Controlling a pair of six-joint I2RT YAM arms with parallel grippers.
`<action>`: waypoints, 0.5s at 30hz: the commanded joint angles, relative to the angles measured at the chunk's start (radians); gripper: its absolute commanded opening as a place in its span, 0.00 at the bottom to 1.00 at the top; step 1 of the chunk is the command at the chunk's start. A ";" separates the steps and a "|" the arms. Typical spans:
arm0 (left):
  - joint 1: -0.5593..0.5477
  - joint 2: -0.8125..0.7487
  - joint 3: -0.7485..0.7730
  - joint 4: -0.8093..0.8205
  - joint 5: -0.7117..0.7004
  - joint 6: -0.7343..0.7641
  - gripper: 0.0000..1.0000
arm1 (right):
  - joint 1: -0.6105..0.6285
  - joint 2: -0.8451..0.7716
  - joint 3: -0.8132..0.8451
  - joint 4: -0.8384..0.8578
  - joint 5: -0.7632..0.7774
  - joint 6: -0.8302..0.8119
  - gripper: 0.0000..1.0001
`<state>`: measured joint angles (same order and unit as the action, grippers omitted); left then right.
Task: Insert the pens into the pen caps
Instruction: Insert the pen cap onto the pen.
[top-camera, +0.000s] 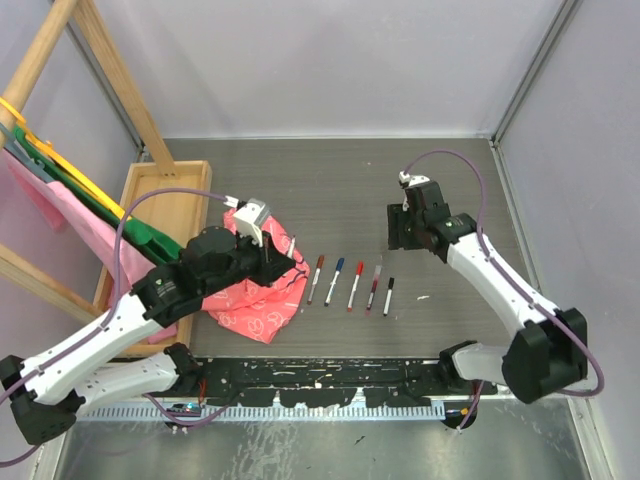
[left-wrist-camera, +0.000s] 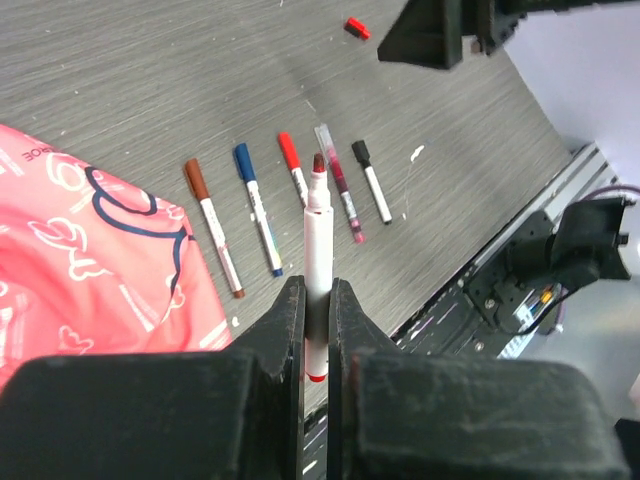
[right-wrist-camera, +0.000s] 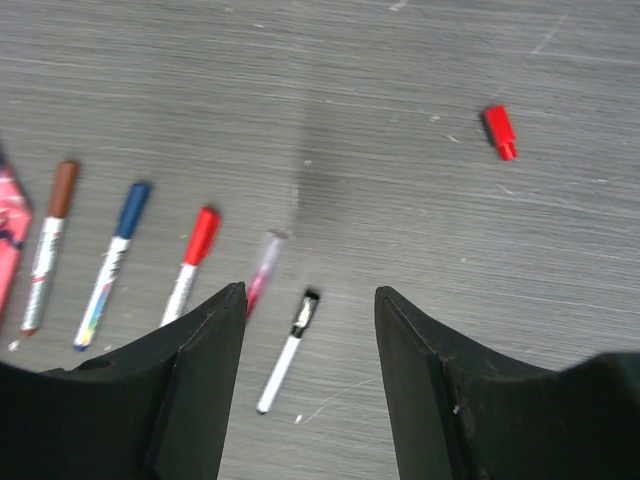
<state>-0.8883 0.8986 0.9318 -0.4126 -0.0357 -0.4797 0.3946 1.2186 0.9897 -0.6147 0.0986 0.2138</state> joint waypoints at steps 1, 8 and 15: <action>0.007 -0.056 0.008 -0.062 0.038 0.090 0.00 | -0.084 0.099 0.060 -0.005 -0.041 -0.090 0.60; 0.009 -0.034 0.003 -0.098 0.114 0.137 0.00 | -0.200 0.255 0.087 0.041 0.082 -0.147 0.60; 0.013 -0.052 -0.048 -0.062 0.140 0.133 0.00 | -0.281 0.399 0.151 0.099 0.027 -0.234 0.61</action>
<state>-0.8822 0.8669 0.8978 -0.5072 0.0700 -0.3706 0.1459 1.5738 1.0653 -0.5835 0.1406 0.0513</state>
